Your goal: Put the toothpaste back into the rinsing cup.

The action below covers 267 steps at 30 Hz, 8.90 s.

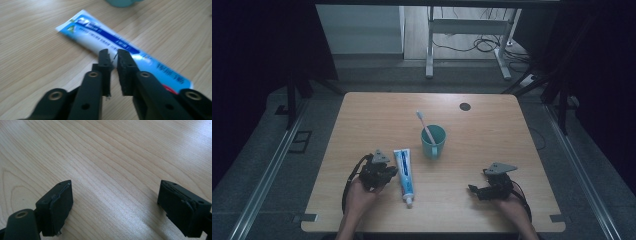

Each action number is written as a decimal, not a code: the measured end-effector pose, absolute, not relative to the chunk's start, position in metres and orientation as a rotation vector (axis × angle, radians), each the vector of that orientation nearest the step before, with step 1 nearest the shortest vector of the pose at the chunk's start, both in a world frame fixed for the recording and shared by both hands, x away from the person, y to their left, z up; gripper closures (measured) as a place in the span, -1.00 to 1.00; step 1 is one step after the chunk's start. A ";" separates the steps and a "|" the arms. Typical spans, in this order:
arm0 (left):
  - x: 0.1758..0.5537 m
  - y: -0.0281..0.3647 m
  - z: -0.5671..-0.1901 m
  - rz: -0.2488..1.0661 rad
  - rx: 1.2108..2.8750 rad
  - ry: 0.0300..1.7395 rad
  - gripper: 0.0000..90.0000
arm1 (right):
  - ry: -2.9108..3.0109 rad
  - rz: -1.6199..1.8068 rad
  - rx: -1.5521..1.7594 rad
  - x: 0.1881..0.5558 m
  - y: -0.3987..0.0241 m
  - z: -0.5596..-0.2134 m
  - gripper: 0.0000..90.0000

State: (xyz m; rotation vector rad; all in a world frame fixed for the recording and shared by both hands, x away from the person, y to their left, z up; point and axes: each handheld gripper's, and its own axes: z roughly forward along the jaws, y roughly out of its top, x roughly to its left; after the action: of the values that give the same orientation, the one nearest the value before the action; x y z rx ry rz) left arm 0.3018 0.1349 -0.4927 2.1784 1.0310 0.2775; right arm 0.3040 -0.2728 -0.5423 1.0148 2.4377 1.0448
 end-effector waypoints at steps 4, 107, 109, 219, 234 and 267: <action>0.305 0.125 -0.490 0.252 2.187 0.998 0.99 | 2.437 1.045 1.016 0.304 -0.273 -0.542 -0.70; 0.363 0.088 -0.492 0.051 2.767 1.122 -0.21 | 2.436 1.046 1.015 0.304 -0.273 -0.542 -0.70; 0.365 0.087 -0.492 0.043 2.791 1.118 -0.16 | 2.437 1.044 1.015 0.304 -0.273 -0.542 -0.70; 0.334 0.106 -0.408 0.301 2.106 0.870 0.61 | 2.440 1.043 1.010 0.304 -0.273 -0.542 -0.70; 0.347 0.081 -0.402 0.332 2.061 0.845 0.61 | 2.437 1.044 1.009 0.304 -0.273 -0.542 -0.70; 0.383 0.036 -0.391 0.434 1.930 0.873 0.61 | 2.437 1.045 1.009 0.304 -0.273 -0.542 -0.70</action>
State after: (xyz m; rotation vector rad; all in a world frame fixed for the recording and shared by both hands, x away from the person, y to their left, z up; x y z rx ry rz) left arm 0.3833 0.0364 -0.3910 1.9298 0.8728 0.4344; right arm 0.3043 -0.2731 -0.5422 1.0090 2.4374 1.0450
